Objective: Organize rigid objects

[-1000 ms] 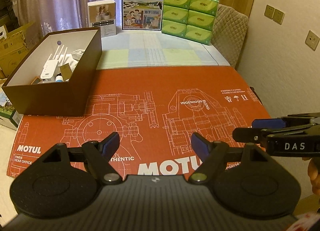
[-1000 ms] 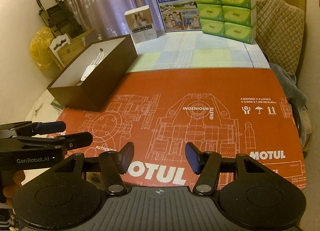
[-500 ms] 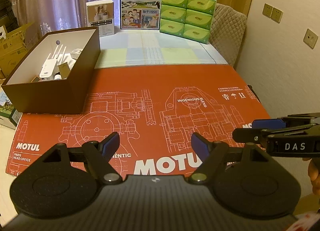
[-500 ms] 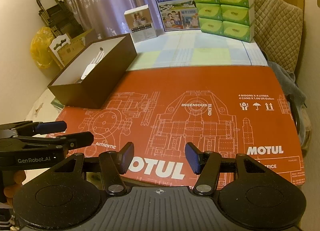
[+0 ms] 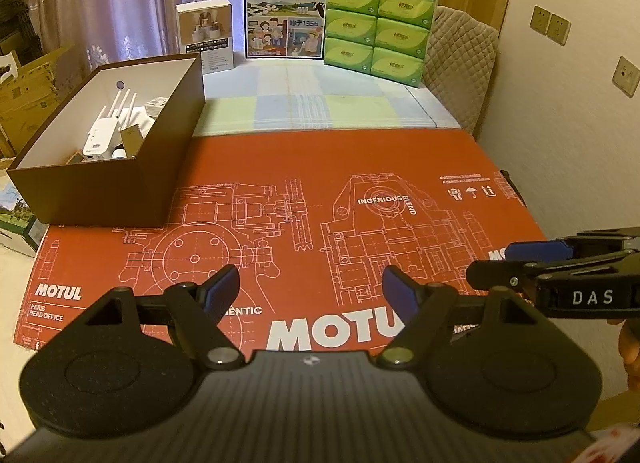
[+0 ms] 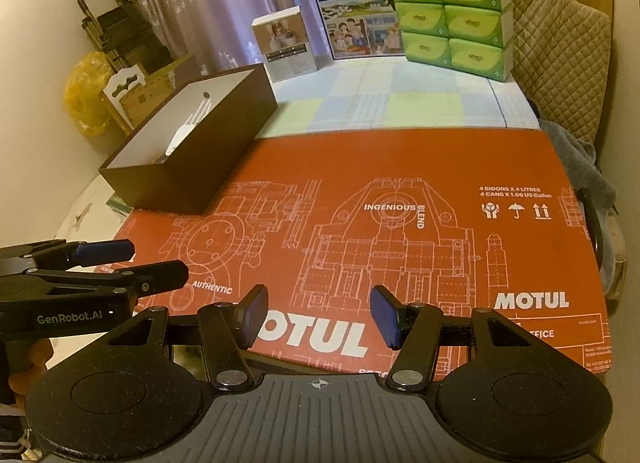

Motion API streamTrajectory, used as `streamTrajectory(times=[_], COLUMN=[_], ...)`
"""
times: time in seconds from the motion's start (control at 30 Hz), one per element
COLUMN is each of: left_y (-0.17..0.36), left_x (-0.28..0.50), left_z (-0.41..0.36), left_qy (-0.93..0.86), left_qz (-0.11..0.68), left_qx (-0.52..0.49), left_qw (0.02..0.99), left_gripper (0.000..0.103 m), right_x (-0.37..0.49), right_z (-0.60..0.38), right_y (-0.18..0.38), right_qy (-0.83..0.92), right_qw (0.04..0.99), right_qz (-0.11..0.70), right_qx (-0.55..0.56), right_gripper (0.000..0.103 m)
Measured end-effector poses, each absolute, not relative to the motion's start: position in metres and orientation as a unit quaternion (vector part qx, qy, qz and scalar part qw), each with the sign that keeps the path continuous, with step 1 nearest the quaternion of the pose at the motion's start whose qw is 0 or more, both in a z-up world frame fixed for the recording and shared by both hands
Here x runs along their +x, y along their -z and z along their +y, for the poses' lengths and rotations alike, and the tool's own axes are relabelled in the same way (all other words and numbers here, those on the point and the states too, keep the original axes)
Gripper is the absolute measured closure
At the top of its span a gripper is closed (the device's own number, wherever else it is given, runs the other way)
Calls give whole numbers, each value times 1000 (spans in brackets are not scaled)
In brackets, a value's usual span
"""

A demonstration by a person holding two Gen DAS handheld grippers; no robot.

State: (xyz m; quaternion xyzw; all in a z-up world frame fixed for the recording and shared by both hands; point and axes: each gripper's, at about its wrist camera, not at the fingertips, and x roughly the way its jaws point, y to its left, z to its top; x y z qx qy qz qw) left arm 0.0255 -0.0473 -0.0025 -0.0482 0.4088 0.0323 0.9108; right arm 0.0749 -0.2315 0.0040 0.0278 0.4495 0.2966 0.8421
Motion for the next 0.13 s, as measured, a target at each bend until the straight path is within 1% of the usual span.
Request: streamTrajectory(times=[0.13], left_y=[3], left_x=[27], left_z=[-52], left_qy=[-37], left_qz=[412], left_qx=[-46], left_qw=[909], left_gripper=[27], right_x=[76], right_z=[-236], right_y=[-3], right_qy=[-299], right_qw=[841], right_qz=[450], right_qx=[29], right_gripper=[49])
